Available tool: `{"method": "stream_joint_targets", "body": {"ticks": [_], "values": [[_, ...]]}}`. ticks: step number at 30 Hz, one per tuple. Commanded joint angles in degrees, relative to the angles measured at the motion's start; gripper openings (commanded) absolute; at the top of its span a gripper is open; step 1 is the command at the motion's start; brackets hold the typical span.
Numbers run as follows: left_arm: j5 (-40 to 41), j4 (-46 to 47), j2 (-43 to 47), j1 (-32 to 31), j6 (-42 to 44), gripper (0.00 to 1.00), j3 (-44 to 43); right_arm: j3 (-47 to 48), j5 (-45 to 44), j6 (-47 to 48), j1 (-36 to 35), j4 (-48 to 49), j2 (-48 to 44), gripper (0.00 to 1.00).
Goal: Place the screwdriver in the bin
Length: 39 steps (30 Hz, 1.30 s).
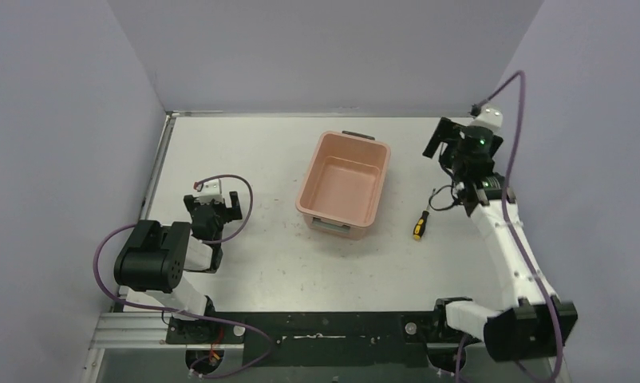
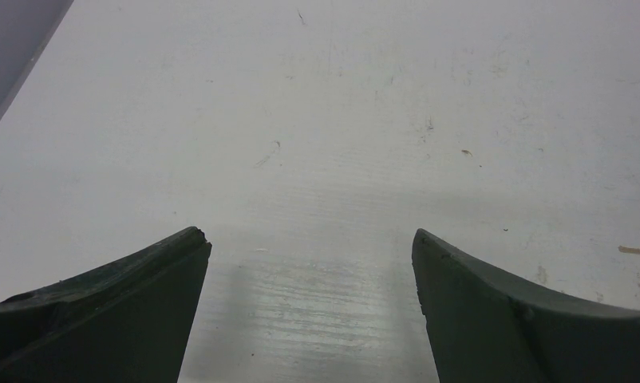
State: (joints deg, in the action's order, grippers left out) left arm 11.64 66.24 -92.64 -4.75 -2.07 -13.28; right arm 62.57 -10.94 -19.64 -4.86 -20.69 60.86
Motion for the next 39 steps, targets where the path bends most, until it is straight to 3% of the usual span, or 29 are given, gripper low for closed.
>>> {"method": "stream_joint_targets", "body": {"ticks": [1, 9, 15, 17, 21, 23, 31, 39], "values": [[-0.38, 3.20, 0.30, 0.36, 0.39, 0.97, -1.30, 3.15, 2.57, 1.80, 0.88, -16.54, 15.67, 1.00], [-0.39, 3.20, 0.30, 0.36, 0.39, 0.97, -1.29, -4.68, 6.90, -0.13, 1.79, -9.65, 27.62, 0.99], [-0.38, 3.26, 0.30, 0.36, 0.35, 0.97, -1.30, -11.03, 8.01, -1.04, 1.72, -5.06, 32.80, 0.82], [-0.39, 3.20, 0.35, 0.36, 0.33, 0.97, -1.31, -12.47, 7.53, -1.02, 1.91, -3.62, 33.72, 0.67], [-0.38, 3.20, 0.29, 0.36, 0.40, 0.97, -1.31, -12.64, 7.69, -0.95, 2.08, -3.32, 34.50, 0.15], [-0.39, 3.20, 0.30, 0.36, 0.38, 0.97, -1.31, -11.79, 7.27, -1.09, 2.13, -4.23, 33.27, 0.00], [-0.39, 3.16, 0.31, 0.36, 0.36, 0.97, -1.31, -1.71, 6.28, -1.00, 1.96, -16.20, 23.63, 0.00], [-0.39, 3.11, 0.27, 0.36, 0.39, 0.97, -1.31, 14.46, 4.85, -0.47, 0.34, -29.71, 19.16, 0.00]]}}
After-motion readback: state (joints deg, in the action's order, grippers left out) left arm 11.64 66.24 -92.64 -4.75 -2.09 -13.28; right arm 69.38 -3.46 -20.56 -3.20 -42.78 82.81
